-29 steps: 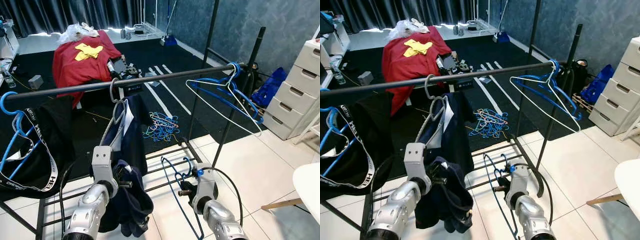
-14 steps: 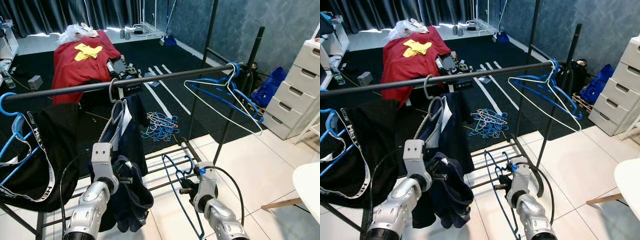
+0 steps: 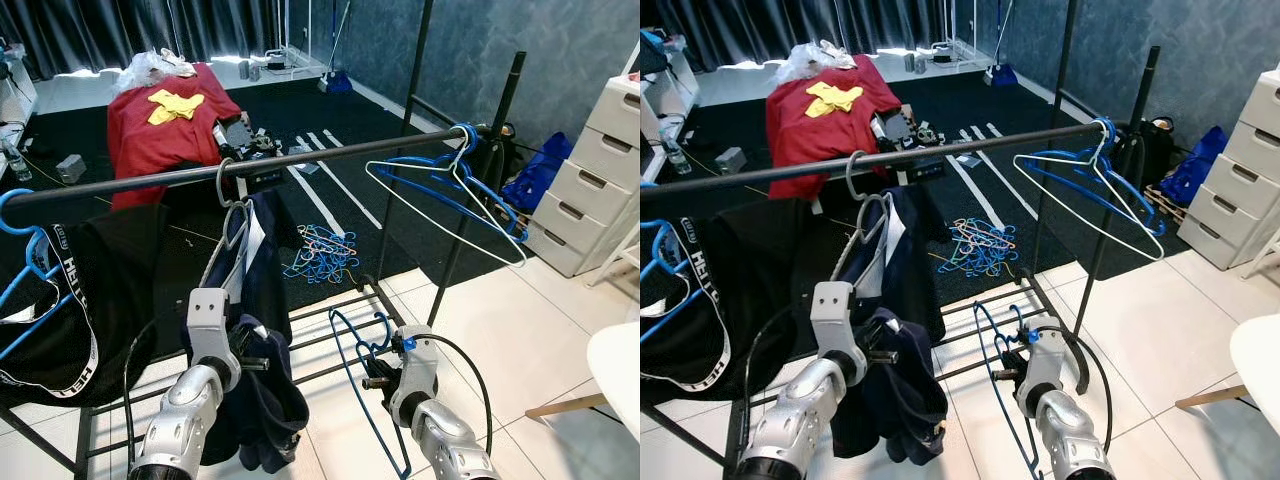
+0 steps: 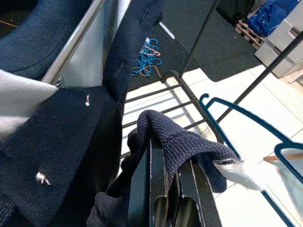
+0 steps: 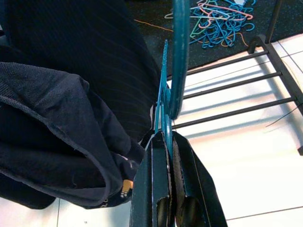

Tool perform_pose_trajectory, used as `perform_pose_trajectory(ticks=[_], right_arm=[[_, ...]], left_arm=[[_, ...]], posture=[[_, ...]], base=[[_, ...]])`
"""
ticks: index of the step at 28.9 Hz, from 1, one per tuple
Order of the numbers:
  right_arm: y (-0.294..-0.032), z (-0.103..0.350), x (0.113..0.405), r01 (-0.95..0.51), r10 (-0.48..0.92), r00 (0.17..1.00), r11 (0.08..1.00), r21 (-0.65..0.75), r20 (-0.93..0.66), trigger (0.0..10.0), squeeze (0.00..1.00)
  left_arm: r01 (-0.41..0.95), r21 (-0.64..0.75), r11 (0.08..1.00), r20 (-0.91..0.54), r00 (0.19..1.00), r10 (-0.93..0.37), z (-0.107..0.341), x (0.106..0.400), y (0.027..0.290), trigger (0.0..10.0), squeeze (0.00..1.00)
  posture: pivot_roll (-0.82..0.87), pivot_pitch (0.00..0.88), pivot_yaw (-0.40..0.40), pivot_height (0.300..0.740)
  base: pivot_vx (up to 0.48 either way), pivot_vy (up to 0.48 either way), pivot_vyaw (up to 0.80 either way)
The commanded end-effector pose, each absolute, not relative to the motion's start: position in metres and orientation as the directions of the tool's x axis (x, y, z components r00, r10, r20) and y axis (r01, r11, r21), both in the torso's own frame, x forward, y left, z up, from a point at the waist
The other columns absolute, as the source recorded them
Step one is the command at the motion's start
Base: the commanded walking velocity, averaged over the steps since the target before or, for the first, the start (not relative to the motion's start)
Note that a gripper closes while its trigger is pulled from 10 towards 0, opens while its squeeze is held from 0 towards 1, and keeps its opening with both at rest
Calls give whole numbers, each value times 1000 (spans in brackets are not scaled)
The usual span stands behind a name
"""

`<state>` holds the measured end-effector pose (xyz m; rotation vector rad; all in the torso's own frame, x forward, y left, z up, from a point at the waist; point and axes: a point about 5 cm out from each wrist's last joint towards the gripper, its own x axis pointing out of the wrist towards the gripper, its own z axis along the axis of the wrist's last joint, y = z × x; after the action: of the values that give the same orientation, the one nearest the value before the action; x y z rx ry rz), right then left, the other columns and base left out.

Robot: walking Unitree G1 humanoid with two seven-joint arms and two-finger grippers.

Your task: Hang hanger

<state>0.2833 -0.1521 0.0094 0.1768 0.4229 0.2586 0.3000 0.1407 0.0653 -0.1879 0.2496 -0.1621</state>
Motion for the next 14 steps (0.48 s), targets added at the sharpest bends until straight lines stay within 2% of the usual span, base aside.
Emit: perform_pose_trajectory(ticks=[1,14], right_arm=[[-155,6,280,-189,270,883,953,236,-383,10000,0],[-152,8,282,-200,277,882,953,230,-382,10000,0]], left_arm=[[156,-206,966,-222,954,-202,68,301,138,10000,0],[165,-189,968,-238,949,-208,66,301,139,10000,0]], posture=[[-3,36,40,740],[-2,33,39,740]], base=[[0,0,0],[0,0,0]])
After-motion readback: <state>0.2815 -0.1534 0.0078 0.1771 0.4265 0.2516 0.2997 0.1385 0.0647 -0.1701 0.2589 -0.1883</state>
